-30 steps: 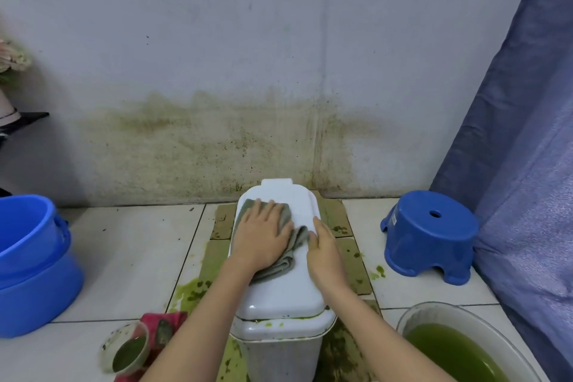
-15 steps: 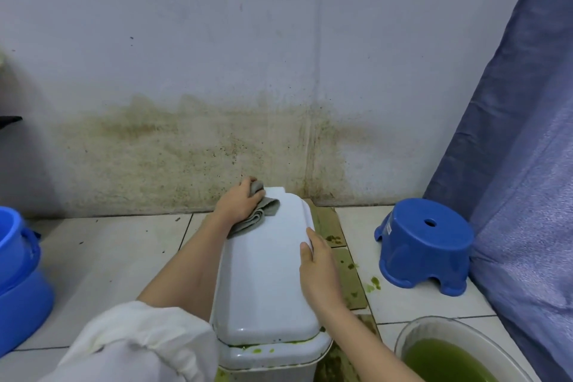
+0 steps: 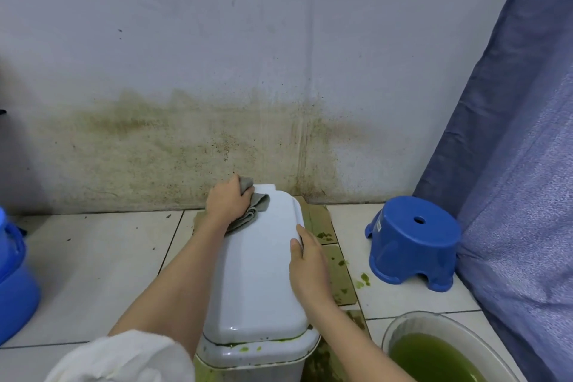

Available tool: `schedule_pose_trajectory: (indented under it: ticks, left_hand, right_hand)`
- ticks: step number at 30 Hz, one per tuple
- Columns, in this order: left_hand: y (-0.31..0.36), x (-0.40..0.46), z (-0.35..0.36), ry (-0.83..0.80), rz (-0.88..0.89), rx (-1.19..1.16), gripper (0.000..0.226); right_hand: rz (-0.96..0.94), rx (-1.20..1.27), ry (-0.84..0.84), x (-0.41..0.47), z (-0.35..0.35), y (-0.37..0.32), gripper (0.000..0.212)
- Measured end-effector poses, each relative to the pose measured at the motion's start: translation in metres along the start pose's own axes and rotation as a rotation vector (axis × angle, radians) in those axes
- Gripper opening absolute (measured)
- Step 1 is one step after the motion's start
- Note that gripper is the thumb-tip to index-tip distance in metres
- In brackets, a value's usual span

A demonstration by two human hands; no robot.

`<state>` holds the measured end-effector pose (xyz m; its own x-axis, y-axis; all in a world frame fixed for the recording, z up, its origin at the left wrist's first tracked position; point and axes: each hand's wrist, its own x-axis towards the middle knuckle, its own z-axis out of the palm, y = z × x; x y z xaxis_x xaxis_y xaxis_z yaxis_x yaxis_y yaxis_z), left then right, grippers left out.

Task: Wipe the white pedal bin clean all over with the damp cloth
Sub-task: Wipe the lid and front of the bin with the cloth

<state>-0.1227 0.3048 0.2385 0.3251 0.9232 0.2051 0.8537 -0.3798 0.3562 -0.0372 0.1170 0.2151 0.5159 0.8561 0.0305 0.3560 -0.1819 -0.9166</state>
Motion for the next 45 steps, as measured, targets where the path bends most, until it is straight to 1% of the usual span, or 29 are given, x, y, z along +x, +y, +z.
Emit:
schedule_pose_trajectory:
  ticks: [1, 2, 4, 5, 9, 12, 15, 17, 19, 22, 23, 24, 26, 28, 34, 37, 40, 42, 45]
  left_hand:
    - [-0.001, -0.004, 0.002, 0.006, 0.011, -0.01, 0.04]
    - [0.001, -0.01, 0.004, -0.005, 0.025, 0.032, 0.041]
    - [0.011, -0.024, 0.01, -0.048, 0.054, 0.203, 0.047]
    - [0.019, -0.03, 0.013, -0.072, 0.075, 0.253, 0.051]
    - [0.044, -0.031, 0.015, -0.221, 0.164, 0.211, 0.057]
    - [0.046, -0.042, 0.012, -0.244, 0.228, 0.19, 0.056]
    - [0.043, -0.079, 0.004, -0.261, 0.271, 0.149, 0.055]
    - [0.038, -0.108, -0.005, -0.252, 0.239, 0.129, 0.056]
    - [0.033, -0.144, -0.014, -0.227, 0.187, 0.151, 0.063]
    - [0.03, -0.198, -0.024, -0.176, 0.101, 0.155, 0.089]
    - [0.029, -0.206, -0.026, -0.161, 0.059, 0.146, 0.09]
    - [0.027, -0.206, -0.026, -0.152, 0.017, 0.131, 0.083]
    - [0.023, -0.186, -0.025, -0.159, -0.052, 0.082, 0.065]
    - [0.018, -0.155, -0.02, -0.184, -0.083, 0.039, 0.061]
    - [-0.008, -0.066, -0.007, -0.198, 0.032, -0.027, 0.053]
    - [-0.02, -0.029, -0.004, -0.196, 0.082, -0.053, 0.054]
    - [-0.017, 0.003, -0.004, -0.212, 0.139, -0.077, 0.051]
    - [-0.014, 0.015, -0.003, -0.171, 0.165, -0.078, 0.049]
    - [-0.018, 0.013, 0.003, -0.084, 0.099, -0.221, 0.053]
  right_hand:
    - [0.001, 0.017, 0.004, 0.0, 0.0, 0.001, 0.043]
    - [0.006, 0.045, 0.01, 0.0, 0.001, 0.002, 0.042]
    - [0.017, 0.091, 0.027, 0.001, 0.001, 0.003, 0.041]
    - [0.021, 0.102, 0.038, 0.001, 0.001, 0.003, 0.041]
    - [0.036, 0.136, 0.068, 0.003, -0.002, 0.002, 0.039]
    - [0.035, 0.111, 0.068, 0.003, -0.002, 0.003, 0.039]
    - [0.052, 0.095, 0.069, 0.002, -0.004, 0.002, 0.038]
    - [0.029, 0.045, 0.061, -0.001, -0.006, 0.0, 0.038]
    - [-0.038, -0.085, 0.091, -0.007, -0.007, 0.0, 0.039]
    - [-0.116, -0.256, 0.14, -0.015, -0.007, 0.0, 0.039]
    - [-0.126, -0.309, 0.115, -0.018, -0.006, 0.0, 0.041]
    - [-0.129, -0.357, 0.066, -0.02, -0.005, -0.001, 0.045]
    - [-0.11, -0.399, -0.041, -0.025, -0.001, -0.003, 0.053]
    - [-0.087, -0.39, -0.065, -0.028, 0.002, -0.003, 0.055]
    - [-0.066, -0.205, 0.029, -0.03, 0.003, -0.005, 0.05]
    - [-0.083, -0.177, 0.046, -0.03, 0.004, -0.005, 0.049]
    - [-0.089, -0.155, 0.063, -0.027, 0.005, -0.002, 0.049]
    - [-0.086, -0.145, 0.075, -0.026, 0.006, 0.001, 0.052]
    - [-0.095, -0.147, 0.097, -0.026, 0.005, 0.002, 0.058]
